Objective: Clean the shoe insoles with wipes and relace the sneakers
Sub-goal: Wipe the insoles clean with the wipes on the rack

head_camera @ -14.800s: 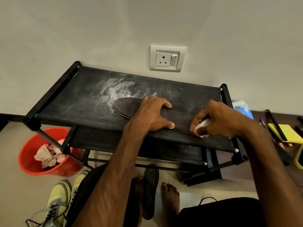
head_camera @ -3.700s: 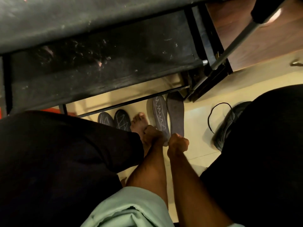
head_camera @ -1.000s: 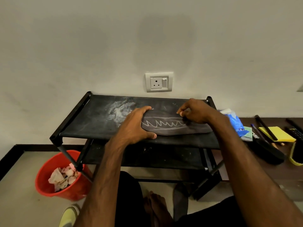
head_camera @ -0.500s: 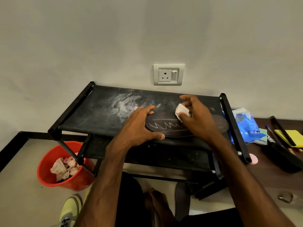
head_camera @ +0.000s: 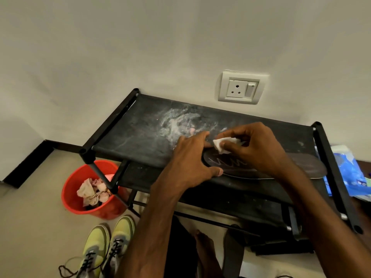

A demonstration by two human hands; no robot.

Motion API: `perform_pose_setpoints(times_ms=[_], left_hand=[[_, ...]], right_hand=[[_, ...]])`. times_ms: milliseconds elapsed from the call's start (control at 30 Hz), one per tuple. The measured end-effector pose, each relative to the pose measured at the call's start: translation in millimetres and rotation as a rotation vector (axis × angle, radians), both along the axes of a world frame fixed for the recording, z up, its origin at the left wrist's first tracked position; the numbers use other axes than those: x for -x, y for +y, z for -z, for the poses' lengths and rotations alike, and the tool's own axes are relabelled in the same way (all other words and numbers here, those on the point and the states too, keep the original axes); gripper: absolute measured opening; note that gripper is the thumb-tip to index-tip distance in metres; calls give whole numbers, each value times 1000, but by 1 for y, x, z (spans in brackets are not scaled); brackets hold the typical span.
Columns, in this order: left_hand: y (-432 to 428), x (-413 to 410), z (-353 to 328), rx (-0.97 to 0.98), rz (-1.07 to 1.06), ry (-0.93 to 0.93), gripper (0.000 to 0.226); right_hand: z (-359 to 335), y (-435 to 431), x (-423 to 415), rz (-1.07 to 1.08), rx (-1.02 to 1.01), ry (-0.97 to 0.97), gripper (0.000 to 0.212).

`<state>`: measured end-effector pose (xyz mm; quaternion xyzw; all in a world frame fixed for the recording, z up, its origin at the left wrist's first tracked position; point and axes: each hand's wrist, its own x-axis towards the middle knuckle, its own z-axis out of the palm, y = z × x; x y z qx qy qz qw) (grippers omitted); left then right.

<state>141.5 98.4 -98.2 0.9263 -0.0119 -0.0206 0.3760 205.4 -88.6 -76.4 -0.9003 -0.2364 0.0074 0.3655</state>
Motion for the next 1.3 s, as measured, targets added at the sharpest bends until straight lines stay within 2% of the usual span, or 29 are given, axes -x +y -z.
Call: perform_pose_setpoints(times_ms=[133,267,500,633,700,833,967,1067,1200,1300], left_hand=[[-1,-1,1,73,-32,78,118],[-4,-2,4,117,-52,114,125],[-4,-1,6,114,-56,118,121],[-5,0,5,93,-63,110,118],[-5,1,3,89,-54,104,114],[-5,1,1,94,-47,94,109],[-5,2,-1,81,-60,77,108],[-4,2,-1,69,-58,75,108],[-5,2,-1,61,-38,83,103],[-5,2,-1,61,-37,95,103]], right_hand=[[-1,13,-7,-82,48,1,17],[5,21,-3,-176,98,-53,23],[14,20,-3,-289,206,-154,27],[11,23,-3,-303,314,-149,39],[7,22,-1,-312,334,-148,37],[-3,13,6,-339,319,-92,29],[-17,4,13,-391,351,-19,34],[-15,3,13,-357,392,-41,34],[3,16,11,-239,337,-100,26],[4,24,13,-178,333,-139,40]])
